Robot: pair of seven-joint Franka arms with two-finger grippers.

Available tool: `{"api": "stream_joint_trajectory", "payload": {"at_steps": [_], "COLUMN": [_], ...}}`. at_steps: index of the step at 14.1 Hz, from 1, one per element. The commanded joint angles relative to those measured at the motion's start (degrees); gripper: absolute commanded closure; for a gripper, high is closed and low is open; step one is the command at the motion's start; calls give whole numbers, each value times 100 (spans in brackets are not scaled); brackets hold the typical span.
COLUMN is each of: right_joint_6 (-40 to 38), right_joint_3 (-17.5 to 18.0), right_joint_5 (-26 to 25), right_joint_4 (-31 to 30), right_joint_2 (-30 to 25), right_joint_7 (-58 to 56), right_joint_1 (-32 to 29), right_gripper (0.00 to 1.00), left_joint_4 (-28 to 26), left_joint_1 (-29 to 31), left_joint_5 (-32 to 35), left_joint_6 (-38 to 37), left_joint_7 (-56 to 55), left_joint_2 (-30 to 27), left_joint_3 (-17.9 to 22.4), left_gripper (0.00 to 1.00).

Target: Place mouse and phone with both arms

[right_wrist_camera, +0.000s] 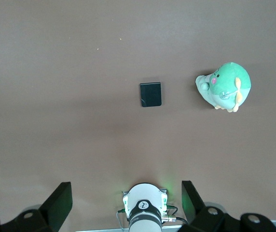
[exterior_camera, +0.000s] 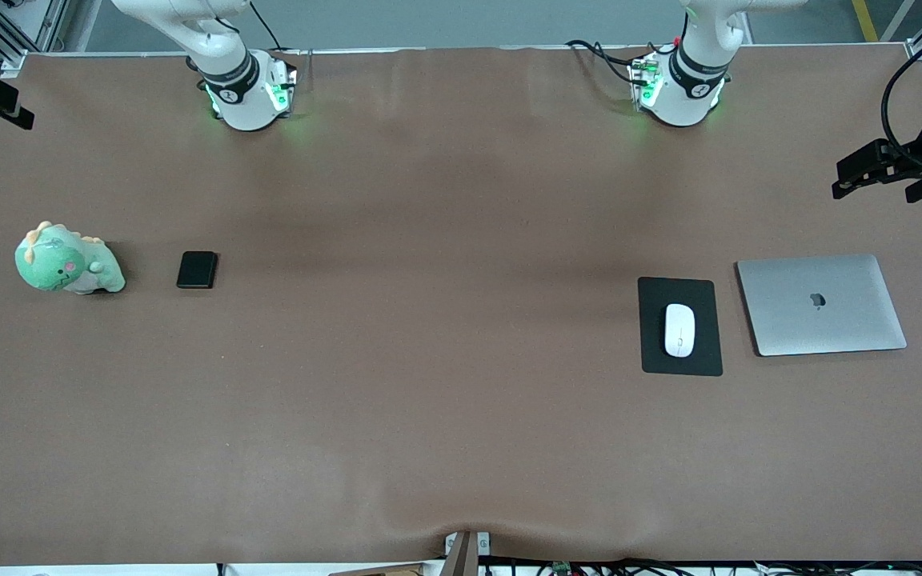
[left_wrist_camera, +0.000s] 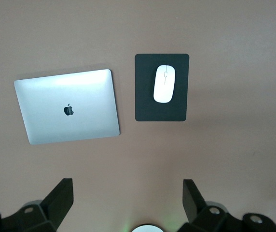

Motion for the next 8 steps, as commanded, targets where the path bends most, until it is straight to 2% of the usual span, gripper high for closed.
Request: {"api": "stream_joint_trajectory", "payload": {"at_steps": [1, 8], "right_joint_6": [-44, -36], "right_joint_3": [-7, -24], "right_joint_5": [-128, -102], "right_joint_4": [16, -72], "right_joint_2": [11, 11], "right_joint_7": [74, 91], "right_joint_1": [1, 27], "right_gripper": [0, 0], "left_joint_4": [-12, -12], "left_joint_1": [50, 50], "left_joint_5": [-18, -18], "left_joint_6": [-14, -14], "left_joint_7": [117, 117], "left_joint_2": [-24, -24], "left_joint_3": [-8, -8], "left_gripper": [0, 0]}}
